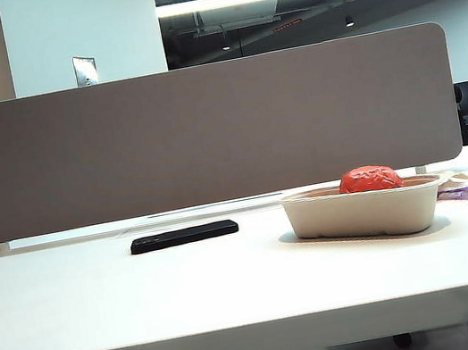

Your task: Pick up the orange and place it into the paper lunchbox.

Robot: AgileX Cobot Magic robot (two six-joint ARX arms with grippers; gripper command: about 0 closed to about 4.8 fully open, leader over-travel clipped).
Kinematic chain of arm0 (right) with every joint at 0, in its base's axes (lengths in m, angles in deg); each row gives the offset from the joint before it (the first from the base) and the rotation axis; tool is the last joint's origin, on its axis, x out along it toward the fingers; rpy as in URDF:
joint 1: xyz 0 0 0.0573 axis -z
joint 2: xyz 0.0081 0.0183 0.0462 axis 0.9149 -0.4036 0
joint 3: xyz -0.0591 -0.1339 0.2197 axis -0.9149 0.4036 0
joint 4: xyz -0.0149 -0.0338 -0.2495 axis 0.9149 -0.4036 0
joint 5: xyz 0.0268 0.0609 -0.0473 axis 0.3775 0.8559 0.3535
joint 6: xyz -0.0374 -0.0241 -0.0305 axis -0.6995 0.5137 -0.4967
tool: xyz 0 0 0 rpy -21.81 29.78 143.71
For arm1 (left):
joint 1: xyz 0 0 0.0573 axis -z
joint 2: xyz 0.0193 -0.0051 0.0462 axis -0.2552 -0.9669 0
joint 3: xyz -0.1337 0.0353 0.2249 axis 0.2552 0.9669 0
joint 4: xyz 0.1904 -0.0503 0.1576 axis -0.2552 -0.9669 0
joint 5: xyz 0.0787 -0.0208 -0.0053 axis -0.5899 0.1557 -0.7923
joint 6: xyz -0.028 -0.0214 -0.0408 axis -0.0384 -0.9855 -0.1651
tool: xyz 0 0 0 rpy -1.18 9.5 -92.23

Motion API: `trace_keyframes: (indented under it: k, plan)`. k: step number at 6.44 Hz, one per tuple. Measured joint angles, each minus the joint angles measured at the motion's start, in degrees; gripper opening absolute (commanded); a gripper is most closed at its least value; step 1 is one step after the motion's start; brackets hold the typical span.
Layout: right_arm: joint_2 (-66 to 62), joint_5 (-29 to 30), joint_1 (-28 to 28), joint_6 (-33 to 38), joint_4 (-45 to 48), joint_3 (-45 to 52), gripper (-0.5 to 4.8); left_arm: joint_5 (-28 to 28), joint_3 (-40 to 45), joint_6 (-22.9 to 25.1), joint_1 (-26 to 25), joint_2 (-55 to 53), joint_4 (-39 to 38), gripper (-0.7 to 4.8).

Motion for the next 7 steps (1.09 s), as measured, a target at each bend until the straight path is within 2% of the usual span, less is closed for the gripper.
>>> trace_keyframes:
  k: [2,3,5,7]
  plan:
    - [0.0,0.0,0.0,0.0,0.0,0.0,-0.05,5.0,3.4,0.2,0.2,0.0,1.7,-0.07]
    - [0.0,0.0,0.0,0.0,0.0,0.0,-0.05,5.0,3.4,0.2,0.3,0.0,1.9,-0.07]
    - [0.0,0.0,0.0,0.0,0.0,0.0,-0.05,-0.2,3.4,0.2,5.8,0.0,2.1,-0.07]
    - [0.0,0.0,0.0,0.0,0.0,0.0,-0.05,-0.9,3.4,0.2,5.8,0.0,2.1,-0.01]
